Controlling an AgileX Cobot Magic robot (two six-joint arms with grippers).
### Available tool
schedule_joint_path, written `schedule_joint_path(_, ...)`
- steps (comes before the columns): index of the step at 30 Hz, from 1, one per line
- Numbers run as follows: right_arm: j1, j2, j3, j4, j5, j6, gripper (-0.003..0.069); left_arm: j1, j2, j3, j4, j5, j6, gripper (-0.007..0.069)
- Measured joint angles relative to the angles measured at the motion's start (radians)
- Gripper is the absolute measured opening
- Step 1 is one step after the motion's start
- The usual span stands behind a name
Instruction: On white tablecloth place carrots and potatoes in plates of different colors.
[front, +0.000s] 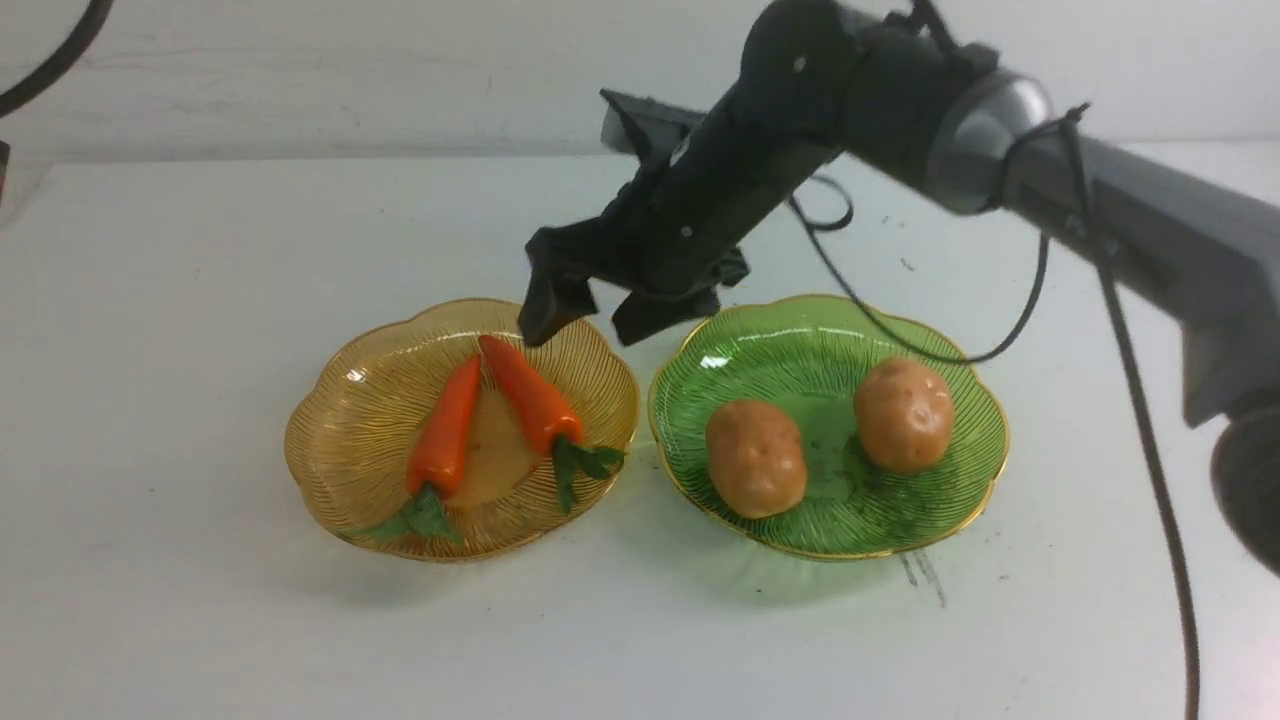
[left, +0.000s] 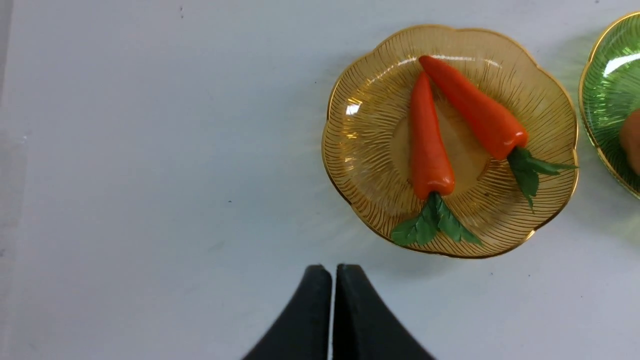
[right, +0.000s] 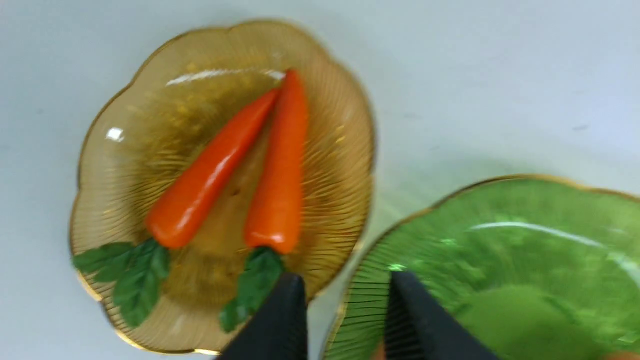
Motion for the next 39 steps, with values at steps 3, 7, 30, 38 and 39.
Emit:
schedule_joint_path(3, -0.044, -0.203, 0.094, -0.108, 0.002, 0.025, 0.002, 0.0, -0.048, 0.008, -0.01, 0.001, 0.0, -0.0003)
schedule_joint_path(7, -0.076, -0.451, 0.249, -0.174, 0.008, 0.039, -0.001, 0.0, -0.123, 0.062, -0.027, 0.001, 0.0, -0.0003)
schedule_joint_path(30, -0.089, -2.025, 1.657, -0.406, -1.016, 0.239, -0.0014, 0.0, -0.453, 0.513, -0.14, -0.284, 0.029, -0.0003)
schedule_joint_path(38, -0.09, -2.025, 1.659, -0.426, -0.94, 0.24, -0.0011, 0.0, -0.508, 0.582, -0.158, -0.34, 0.118, -0.0003)
schedule_joint_path(39, -0.09, -2.025, 1.659, -0.426, -0.931, 0.24, -0.0011, 0.0, -0.534, 0.608, -0.158, -0.355, 0.126, -0.0003)
